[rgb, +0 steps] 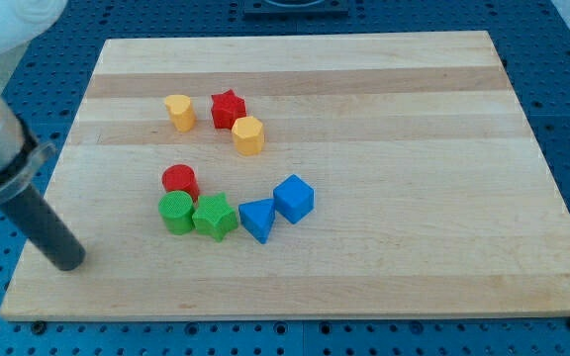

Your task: Move the green circle into the green star

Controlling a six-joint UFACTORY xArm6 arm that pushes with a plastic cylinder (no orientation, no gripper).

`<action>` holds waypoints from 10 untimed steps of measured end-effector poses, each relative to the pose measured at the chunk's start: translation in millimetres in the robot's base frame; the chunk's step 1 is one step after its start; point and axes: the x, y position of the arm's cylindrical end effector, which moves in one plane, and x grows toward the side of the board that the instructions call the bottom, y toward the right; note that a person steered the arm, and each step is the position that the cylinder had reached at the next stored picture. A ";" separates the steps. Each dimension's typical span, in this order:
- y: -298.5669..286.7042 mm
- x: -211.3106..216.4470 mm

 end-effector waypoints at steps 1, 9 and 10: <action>32.0 -15.4; 63.6 -163.0; 126.3 -172.8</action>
